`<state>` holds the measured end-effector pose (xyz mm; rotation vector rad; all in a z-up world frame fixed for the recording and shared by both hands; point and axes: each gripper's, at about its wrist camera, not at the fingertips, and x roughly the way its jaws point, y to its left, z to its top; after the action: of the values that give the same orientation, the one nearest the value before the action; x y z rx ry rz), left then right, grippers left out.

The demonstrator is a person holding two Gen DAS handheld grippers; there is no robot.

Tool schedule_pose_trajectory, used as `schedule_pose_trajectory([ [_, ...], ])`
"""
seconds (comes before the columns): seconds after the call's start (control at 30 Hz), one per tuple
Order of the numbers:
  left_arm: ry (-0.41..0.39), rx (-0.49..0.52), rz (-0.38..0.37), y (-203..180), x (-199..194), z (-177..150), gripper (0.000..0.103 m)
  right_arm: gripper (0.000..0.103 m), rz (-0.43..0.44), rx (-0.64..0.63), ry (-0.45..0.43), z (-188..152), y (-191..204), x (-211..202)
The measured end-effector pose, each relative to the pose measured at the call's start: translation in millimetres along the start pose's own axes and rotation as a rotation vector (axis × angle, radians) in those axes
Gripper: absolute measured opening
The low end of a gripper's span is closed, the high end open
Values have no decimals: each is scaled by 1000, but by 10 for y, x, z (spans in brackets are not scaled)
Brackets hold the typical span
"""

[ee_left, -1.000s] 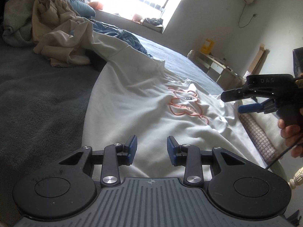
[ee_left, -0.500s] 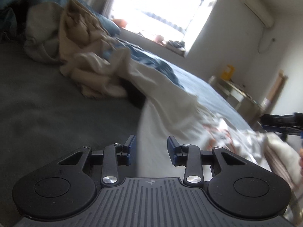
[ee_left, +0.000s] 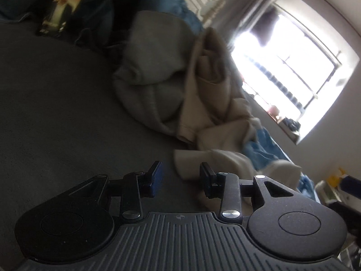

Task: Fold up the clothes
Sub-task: 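Grasp the white sweatshirt sleeve cuff with the right gripper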

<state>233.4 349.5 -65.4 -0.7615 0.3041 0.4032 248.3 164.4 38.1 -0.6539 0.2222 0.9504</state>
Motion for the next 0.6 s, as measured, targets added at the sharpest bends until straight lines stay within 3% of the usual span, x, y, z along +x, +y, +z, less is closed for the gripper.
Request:
schedule_pose_trajectory([
  [0.1, 21, -33, -12, 145, 16, 74, 36, 60, 20, -108, 27, 80, 179, 532],
  [0.23, -32, -22, -29, 218, -72, 103, 37, 58, -3, -231, 96, 81, 310, 1199],
  [0.3, -19, -19, -56, 238, -41, 103, 37, 43, -18, -242, 162, 50, 277, 1472],
  [0.33, -10, -14, -85, 229, -44, 98, 38, 22, -19, -211, 192, 49, 210, 1538],
  [0.37, -1, -10, -114, 219, -48, 93, 38, 15, -17, -169, 211, 57, 130, 1575],
  [0.5, 14, 22, -247, 148, -122, 69, 38, 13, 46, 220, 82, 204, -478, 1087],
  [0.6, 44, 54, -381, 42, -205, 27, 40, 13, 169, 507, -96, 145, -953, 470],
])
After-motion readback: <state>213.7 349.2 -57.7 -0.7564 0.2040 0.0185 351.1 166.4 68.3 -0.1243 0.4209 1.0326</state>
